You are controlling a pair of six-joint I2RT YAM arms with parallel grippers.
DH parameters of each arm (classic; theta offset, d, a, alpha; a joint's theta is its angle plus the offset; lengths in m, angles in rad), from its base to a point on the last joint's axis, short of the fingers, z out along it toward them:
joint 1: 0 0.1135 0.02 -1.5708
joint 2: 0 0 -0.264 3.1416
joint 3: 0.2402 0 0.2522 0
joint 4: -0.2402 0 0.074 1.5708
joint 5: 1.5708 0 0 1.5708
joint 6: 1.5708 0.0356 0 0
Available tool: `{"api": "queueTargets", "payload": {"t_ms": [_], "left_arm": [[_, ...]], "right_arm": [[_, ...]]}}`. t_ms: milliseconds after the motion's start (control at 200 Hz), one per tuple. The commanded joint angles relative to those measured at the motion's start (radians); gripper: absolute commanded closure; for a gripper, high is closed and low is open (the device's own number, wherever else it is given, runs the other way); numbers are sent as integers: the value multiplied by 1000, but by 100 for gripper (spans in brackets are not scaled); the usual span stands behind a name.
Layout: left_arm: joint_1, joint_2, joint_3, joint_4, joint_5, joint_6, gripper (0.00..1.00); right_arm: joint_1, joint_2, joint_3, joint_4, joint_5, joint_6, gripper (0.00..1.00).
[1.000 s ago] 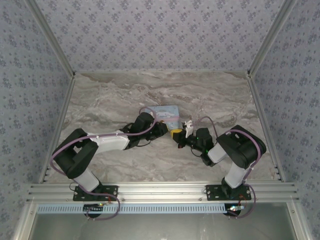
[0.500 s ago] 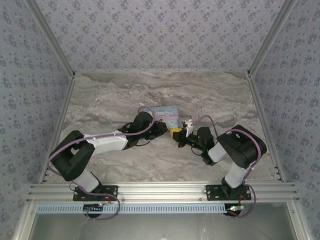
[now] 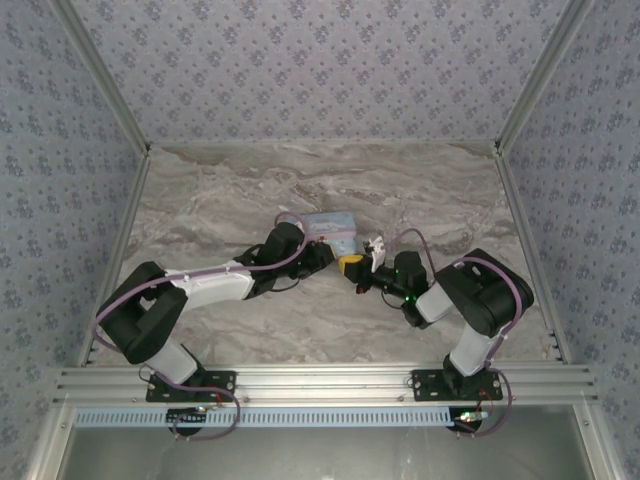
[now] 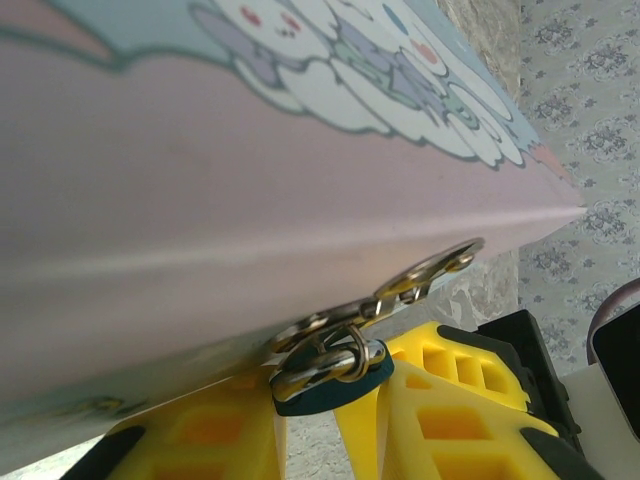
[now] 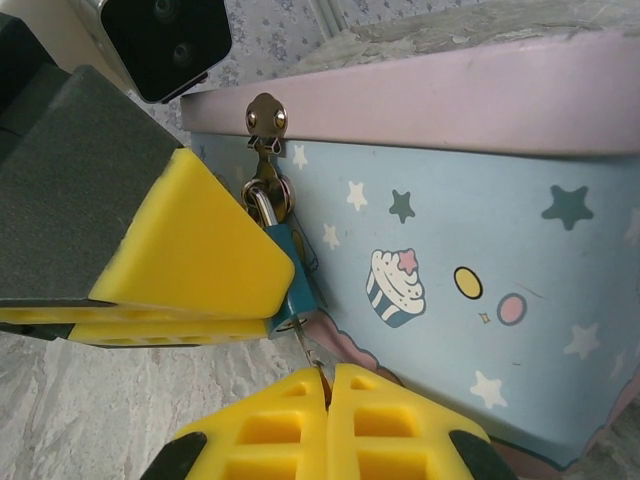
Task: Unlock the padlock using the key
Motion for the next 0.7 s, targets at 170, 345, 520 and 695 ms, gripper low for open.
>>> {"api": "queueTargets", "payload": {"t_ms": [170,345,520,695], "left_arm": [[-25,-11,46,77,89,2,75],[-32,6,55,90,95,-2,75],[-35,17,62,95,99,-7,75],[-34,20,64,97,100,-5,75]], "right_arm": [[15,-38,74,33,-75,-9,100],[19,-49,109,12,-82,-7,100],[24,-46,137,7,-86,-7,100],[24,-42,156,6,-101,2,100]]}}
